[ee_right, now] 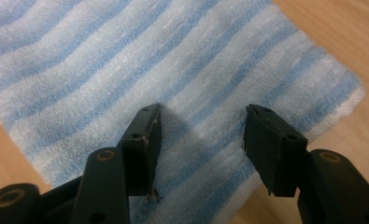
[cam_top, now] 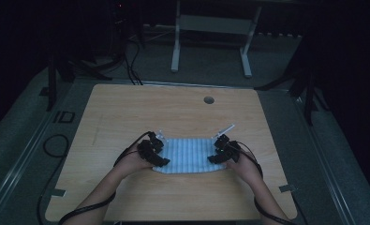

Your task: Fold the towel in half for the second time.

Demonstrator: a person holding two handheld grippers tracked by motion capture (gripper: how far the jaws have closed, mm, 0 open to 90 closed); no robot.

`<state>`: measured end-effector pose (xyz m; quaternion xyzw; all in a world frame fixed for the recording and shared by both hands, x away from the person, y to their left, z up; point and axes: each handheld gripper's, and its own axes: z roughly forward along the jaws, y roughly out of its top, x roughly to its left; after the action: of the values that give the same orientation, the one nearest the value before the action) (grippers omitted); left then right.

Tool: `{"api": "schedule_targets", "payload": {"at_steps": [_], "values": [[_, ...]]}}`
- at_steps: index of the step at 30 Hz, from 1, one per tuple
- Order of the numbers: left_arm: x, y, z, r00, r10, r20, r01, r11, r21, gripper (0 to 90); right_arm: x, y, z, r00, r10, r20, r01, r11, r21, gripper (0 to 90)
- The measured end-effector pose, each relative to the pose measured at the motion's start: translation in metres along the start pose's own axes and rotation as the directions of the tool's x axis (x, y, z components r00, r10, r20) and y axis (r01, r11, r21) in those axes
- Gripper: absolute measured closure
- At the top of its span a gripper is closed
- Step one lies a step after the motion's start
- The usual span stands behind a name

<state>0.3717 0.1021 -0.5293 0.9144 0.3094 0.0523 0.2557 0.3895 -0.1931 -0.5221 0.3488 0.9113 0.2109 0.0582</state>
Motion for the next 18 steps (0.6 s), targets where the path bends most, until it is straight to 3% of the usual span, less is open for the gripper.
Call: {"api": "schedule_targets", "payload": {"at_steps": [5,18], "values": [[0.011,0.001,0.0,0.9996,-0.028,-0.006,0.028,0.9996,-0.007,37.8,-0.005,0.014,0.006,1.0,0.005,0.003,-0.005,1.0,0.003,45.5],[0.029,0.006,0.0,0.9986,-0.05,-0.019,0.05,0.9986,0.013,37.7,-0.012,0.031,0.015,0.9994,0.033,0.005,-0.033,0.999,-0.001,44.8]]}}
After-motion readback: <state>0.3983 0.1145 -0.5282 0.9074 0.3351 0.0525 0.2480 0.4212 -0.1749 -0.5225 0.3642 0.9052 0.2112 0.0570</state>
